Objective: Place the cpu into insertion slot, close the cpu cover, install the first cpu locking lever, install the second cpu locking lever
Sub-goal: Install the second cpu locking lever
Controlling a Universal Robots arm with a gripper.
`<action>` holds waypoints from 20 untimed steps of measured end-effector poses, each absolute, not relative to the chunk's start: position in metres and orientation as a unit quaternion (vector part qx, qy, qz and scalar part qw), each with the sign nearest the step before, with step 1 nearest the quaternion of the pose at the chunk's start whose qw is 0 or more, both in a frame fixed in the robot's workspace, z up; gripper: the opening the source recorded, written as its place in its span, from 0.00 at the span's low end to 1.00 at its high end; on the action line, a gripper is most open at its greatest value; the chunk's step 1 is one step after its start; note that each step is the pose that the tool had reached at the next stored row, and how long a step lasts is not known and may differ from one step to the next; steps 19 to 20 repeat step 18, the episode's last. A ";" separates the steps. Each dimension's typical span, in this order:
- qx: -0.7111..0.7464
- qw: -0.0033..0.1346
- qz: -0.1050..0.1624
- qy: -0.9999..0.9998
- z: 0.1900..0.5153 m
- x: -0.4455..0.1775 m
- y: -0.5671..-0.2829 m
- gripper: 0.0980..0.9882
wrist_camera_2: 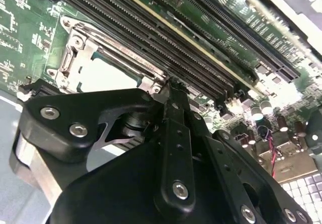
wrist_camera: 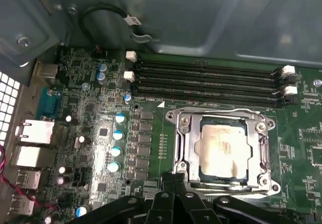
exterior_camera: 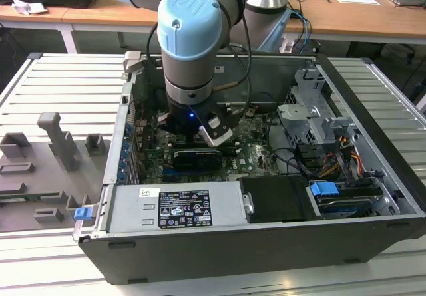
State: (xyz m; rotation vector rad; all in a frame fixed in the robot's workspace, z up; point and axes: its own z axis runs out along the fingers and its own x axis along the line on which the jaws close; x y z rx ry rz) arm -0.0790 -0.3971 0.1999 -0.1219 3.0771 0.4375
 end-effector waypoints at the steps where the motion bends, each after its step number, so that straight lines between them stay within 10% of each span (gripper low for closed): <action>1: -0.039 0.016 0.144 0.989 0.199 -0.079 -0.397 0.01; 20: -0.039 0.016 0.152 0.988 0.210 -0.080 -0.397 0.01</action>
